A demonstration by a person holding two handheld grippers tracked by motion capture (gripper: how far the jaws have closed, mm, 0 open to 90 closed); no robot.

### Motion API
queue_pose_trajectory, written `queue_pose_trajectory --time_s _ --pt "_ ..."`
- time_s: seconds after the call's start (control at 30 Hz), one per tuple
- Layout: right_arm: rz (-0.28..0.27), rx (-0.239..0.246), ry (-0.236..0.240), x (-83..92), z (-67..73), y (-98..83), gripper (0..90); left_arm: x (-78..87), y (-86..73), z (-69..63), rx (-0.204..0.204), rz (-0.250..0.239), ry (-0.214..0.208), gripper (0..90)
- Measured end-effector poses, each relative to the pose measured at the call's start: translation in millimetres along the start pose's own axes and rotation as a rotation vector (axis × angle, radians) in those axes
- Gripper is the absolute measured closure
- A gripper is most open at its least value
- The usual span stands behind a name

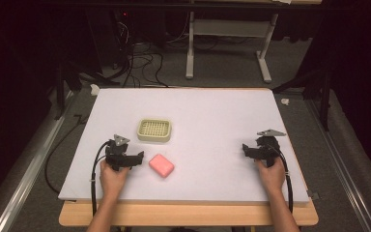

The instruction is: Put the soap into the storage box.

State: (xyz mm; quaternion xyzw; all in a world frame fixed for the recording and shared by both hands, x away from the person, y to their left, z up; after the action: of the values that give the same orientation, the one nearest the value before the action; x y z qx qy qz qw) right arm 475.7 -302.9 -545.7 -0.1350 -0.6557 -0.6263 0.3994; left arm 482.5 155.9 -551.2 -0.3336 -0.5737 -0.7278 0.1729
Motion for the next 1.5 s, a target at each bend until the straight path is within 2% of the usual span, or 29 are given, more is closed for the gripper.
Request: queue_pose_trajectory --time_s 1.1,1.5 --pt "-0.001 0.001 -0.002 0.1 0.0 0.0 20.7 0.4 0.0 0.0 0.002 -0.009 0.002 12.8" --pt "0.001 -0.002 0.0 0.1 -0.1 0.0 20.7 0.9 0.9 1.4 0.014 -0.005 -0.008 13.9"
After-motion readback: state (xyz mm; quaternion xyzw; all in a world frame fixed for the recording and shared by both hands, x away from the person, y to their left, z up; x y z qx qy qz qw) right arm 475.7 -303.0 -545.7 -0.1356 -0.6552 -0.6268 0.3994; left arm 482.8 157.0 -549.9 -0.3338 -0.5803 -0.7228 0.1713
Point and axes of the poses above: each handheld gripper's, and its own axes: x roughly backward along the jaws, y roughly out of its top, z roughly to its left, the point moved 9 cm from there along -x, roughly forward along the jaws, and after that the axes turned 11 degrees about y, right-handed, at the moved point
